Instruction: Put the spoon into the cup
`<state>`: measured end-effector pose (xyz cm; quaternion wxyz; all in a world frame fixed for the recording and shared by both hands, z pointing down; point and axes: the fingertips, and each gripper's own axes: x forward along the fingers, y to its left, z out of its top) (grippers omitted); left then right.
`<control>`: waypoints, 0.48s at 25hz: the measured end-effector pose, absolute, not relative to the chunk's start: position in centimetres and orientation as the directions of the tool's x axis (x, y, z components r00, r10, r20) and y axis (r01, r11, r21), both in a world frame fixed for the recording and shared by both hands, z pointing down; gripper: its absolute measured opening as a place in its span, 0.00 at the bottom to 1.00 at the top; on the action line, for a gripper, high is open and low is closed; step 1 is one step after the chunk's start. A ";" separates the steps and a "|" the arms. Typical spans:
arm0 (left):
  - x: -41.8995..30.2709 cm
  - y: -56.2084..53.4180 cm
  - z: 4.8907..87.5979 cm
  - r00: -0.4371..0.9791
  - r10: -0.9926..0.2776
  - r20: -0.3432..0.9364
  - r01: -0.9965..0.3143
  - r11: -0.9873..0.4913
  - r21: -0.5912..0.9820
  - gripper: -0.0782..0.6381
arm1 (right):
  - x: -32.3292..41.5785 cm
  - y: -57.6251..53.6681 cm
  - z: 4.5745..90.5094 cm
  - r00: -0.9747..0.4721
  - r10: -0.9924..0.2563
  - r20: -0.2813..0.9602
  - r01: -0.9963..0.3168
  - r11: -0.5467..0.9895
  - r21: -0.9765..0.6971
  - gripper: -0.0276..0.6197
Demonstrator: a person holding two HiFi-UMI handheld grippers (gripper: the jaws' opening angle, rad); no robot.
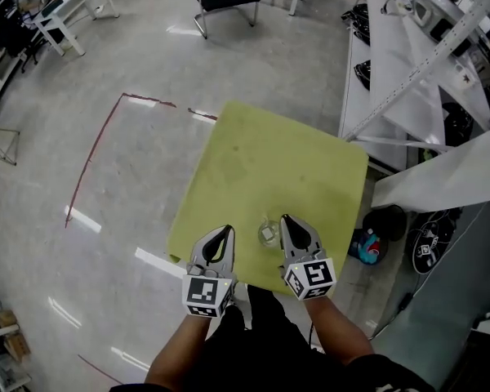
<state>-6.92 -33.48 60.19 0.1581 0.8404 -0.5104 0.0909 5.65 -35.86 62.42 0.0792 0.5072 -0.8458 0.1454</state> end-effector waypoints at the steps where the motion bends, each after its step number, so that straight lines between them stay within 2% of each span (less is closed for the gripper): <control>1: -7.0 -33.5 60.4 0.461 -0.828 0.320 -0.887 -0.427 0.175 0.12 | 5.6 -35.8 62.9 -0.472 -0.832 0.292 -0.881 0.440 -0.171 0.06; 12: -6.7 -32.3 63.4 0.461 -0.801 0.383 -0.887 -0.408 0.215 0.12 | 5.5 -34.6 67.7 -0.467 -0.798 0.381 -0.884 0.430 -0.181 0.06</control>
